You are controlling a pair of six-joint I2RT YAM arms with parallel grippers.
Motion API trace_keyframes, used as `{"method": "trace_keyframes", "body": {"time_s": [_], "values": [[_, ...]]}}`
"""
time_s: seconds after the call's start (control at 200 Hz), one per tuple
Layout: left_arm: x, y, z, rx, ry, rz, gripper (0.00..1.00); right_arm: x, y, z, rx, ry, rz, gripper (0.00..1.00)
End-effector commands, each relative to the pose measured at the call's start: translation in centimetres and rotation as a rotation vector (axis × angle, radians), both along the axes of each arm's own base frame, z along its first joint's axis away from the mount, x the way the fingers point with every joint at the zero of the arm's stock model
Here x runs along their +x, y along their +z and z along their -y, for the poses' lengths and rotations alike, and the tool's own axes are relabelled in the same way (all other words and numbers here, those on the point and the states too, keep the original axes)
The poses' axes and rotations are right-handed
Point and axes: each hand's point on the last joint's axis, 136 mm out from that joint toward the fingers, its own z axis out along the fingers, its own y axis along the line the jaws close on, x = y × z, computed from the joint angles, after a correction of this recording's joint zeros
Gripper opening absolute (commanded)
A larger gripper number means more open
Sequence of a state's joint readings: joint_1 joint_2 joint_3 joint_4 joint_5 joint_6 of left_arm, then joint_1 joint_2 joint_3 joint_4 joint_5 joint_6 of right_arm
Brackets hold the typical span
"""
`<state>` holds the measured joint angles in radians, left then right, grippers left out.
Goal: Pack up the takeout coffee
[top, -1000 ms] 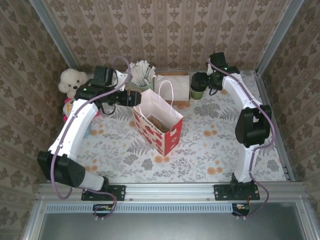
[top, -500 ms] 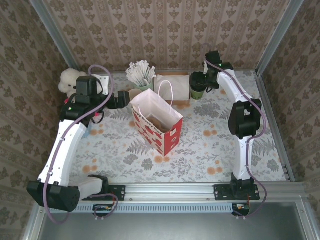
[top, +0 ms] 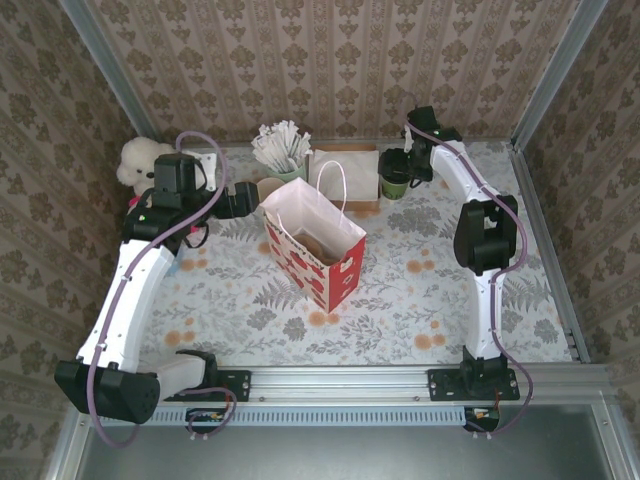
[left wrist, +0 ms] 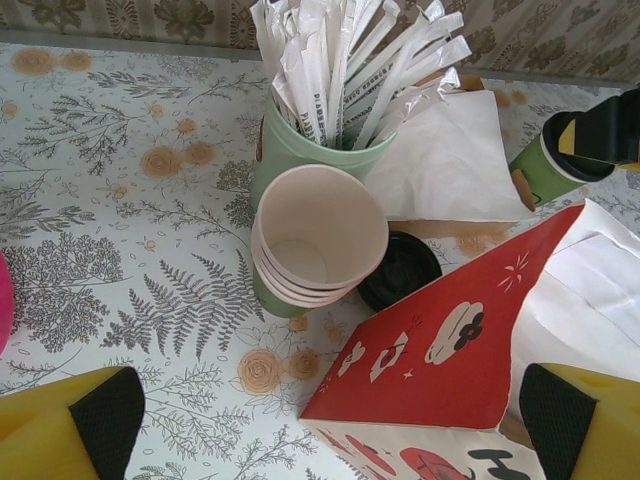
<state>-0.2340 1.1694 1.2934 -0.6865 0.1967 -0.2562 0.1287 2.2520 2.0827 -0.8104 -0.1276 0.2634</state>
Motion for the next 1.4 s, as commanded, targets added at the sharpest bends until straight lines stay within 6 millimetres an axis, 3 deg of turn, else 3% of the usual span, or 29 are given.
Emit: {"method": "trace_keyframes", "body": {"time_s": [0.0,0.2,0.43,0.775,1.07,1.395], "values": [[0.2,0.4,-0.3,-0.018,0.027,0.013,1.0,0.4,-0.2,-0.3,0.025,0.014,-0.002,0.82],[0.3,0.4,-0.1,-0.032,0.024,0.009,1.0,0.0,-0.1,-0.3,0.042,0.025,-0.014,0.72],[0.5,1.7,0.2,-0.061,0.016,0.054,1.0,-2.1,1.1,-0.1,0.044,0.021,-0.013,0.71],[-0.4,3.0,0.0,-0.069,0.013,0.116,1.0,-9.5,2.0,-0.4,0.025,0.052,-0.04,0.7],[-0.7,3.1,-0.5,-0.121,0.073,0.124,1.0,-16.2,1.5,-0.4,-0.001,0.057,-0.068,0.71],[-1.3,3.0,-0.3,-0.155,0.07,0.118,1.0,-20.4,0.2,-0.8,-0.019,0.095,-0.09,0.73]]}}
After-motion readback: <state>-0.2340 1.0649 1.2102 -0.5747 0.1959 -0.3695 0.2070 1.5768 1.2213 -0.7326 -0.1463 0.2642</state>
